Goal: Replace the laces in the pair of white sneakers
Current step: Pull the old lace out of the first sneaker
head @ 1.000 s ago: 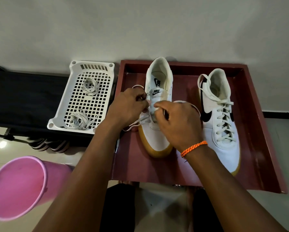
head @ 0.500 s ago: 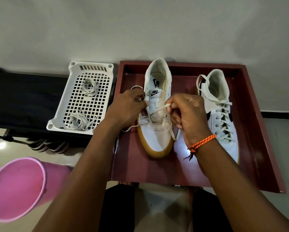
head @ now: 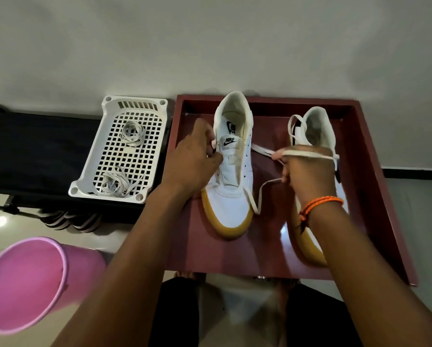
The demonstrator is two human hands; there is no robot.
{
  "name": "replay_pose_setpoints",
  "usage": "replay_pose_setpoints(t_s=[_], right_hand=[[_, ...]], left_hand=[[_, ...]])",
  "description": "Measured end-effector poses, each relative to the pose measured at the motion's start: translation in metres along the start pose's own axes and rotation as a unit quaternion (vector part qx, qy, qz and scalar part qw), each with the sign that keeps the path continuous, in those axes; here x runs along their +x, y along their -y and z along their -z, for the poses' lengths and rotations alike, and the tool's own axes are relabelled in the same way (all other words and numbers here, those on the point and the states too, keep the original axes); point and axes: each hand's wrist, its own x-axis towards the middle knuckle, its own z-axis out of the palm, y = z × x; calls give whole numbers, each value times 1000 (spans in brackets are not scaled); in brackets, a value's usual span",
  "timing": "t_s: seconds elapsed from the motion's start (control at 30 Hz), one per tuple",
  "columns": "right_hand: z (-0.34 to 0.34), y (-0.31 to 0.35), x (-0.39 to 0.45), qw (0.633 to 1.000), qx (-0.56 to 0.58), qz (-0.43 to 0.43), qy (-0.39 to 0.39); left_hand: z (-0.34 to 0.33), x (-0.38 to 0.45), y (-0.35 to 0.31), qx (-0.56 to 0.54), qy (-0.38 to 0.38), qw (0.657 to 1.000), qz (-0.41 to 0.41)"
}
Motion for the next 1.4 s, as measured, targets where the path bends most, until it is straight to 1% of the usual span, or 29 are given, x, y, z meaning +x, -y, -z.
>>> replay_pose_setpoints(t_s=[0.03, 0.07, 0.1, 0.13, 0.17, 0.23, 0.27, 0.33, 0.37, 0.4, 0.43, 0.47, 0.5, 0.53, 0.6, 0.63, 0.73, 0.8, 0.93, 1.03, 1.1, 1.17, 1.23, 1.3, 1.4], right_hand=[[2, -6, -3, 985, -171, 15, -4], [3, -9, -9, 956, -294, 14, -7], [4, -11, -16, 930, -367, 12, 5], [5, -13, -22, 913, -406, 15, 27], [4, -17, -25, 905, -421, 23, 55], [6, -17, -30, 910, -400, 55, 95], [8, -14, -33, 916, -380, 87, 94], [9, -9, -34, 919, -351, 168, 66], [10, -4, -37, 924, -318, 201, 72], [10, 0, -38, 930, -277, 221, 97], [8, 0, -39, 932, -237, 236, 141], [5, -1, -40, 927, -216, 245, 182], [1, -3, -41, 918, -222, 257, 206], [-2, -5, -43, 909, -238, 264, 219], [-7, -10, -41, 906, -252, 256, 224], [-7, -11, -40, 907, -248, 253, 227], [-3, -11, -35, 906, -256, 246, 232], [-1, -12, -35, 899, -273, 248, 234], [-3, -12, -37, 890, -300, 253, 232], [-3, -12, -36, 892, -307, 256, 213], [-3, -11, -37, 895, -303, 256, 204], [-4, -11, -37, 896, -303, 260, 197], [-5, -11, -37, 893, -305, 268, 194], [-5, -10, -37, 891, -307, 273, 195], [-4, -9, -36, 890, -305, 276, 198]], left_hand=[[-2, -2, -4, 5, -20, 999, -26], [-5, -5, -9, 24, -31, 998, -49], [-7, -8, -13, 53, -32, 996, -67], [-10, -12, -16, 79, -26, 994, -76], [-13, -17, -18, 99, -13, 992, -74], [-15, -30, -22, 121, 16, 991, -51], [-14, -37, -23, 124, 24, 991, -36], [-12, -50, -26, 135, 34, 990, -13], [-12, -56, -28, 144, 42, 989, -2], [-14, -63, -30, 153, 50, 987, 8], [-17, -69, -33, 165, 51, 985, 13], [-20, -74, -35, 176, 44, 983, 15], [-23, -77, -37, 180, 31, 983, 15], [-25, -79, -37, 177, 16, 984, 18], [-27, -76, -36, 165, 7, 985, 41], [-27, -72, -35, 150, 17, 987, 59], [-25, -59, -30, 58, 66, 991, 102], [-22, -53, -28, 31, 97, 990, 100], [-18, -44, -31, 26, 133, 987, 88], [-18, -42, -27, -7, 131, 985, 108], [-18, -42, -24, -77, 110, 980, 144], [-17, -43, -22, -180, 76, 960, 201], [-16, -44, -22, -270, 57, 928, 251], [-14, -43, -24, -345, 36, 889, 299], [-10, -40, -23, -427, -8, 824, 372]])
